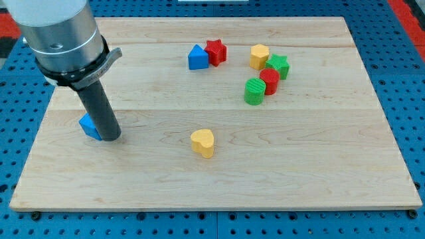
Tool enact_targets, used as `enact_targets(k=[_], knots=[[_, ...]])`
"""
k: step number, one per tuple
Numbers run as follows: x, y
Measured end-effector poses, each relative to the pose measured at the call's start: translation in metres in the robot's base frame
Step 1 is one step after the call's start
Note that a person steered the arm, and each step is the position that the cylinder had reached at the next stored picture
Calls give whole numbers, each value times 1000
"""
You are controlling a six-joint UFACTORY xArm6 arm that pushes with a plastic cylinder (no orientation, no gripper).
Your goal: Slide the blue cube up and right
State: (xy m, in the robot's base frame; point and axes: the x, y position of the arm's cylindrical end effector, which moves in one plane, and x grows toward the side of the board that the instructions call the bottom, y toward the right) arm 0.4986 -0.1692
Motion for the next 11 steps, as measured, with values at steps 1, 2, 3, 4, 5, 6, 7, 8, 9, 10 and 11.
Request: enact_targets(k=[1,2,3,4,5,6,7,8,9,10,11], knots=[[0,0],[0,-1],[1,-1],[33,1],[62,-14],[57,-62],[23,-62],[-12,-28],[-50,11],[-80,36],[-72,26]])
